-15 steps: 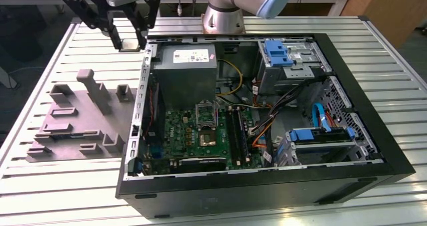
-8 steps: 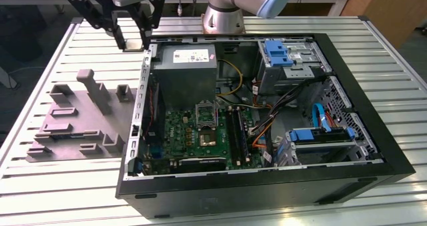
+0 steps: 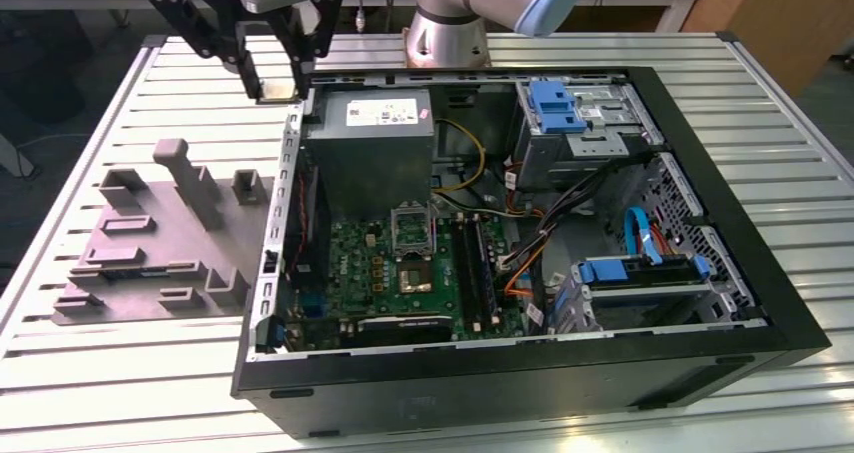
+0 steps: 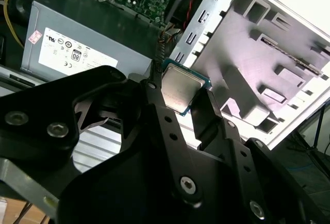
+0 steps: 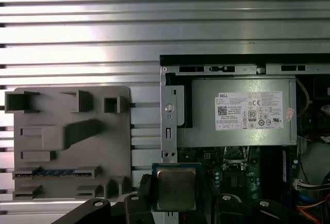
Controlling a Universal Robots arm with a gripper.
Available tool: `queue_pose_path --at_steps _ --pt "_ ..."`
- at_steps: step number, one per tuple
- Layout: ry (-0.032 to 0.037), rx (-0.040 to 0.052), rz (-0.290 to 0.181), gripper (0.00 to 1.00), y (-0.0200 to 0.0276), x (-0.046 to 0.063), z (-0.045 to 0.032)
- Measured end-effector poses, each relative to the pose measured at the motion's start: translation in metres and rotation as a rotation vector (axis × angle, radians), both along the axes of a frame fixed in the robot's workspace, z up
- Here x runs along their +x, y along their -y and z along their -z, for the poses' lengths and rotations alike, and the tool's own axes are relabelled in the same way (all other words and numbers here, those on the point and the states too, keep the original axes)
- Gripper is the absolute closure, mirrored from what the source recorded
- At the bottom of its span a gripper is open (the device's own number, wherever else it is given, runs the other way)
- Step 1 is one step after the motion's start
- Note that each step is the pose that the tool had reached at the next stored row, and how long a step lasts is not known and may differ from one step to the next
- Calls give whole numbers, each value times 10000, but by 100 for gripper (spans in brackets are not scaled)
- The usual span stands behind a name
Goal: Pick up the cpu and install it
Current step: 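Pick up the cpu and move it towards the insertion slot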
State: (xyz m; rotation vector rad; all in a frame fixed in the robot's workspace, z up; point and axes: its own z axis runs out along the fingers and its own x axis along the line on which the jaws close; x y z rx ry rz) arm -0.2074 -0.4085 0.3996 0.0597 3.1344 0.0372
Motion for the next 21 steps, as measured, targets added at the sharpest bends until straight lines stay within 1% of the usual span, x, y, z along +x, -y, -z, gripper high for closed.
queue_pose_path --at_steps 5,10,21 --pt "0 0 0 53 0 40 1" --pt "-1 -1 0 53 0 53 1" --pt "0 0 0 53 0 54 1"
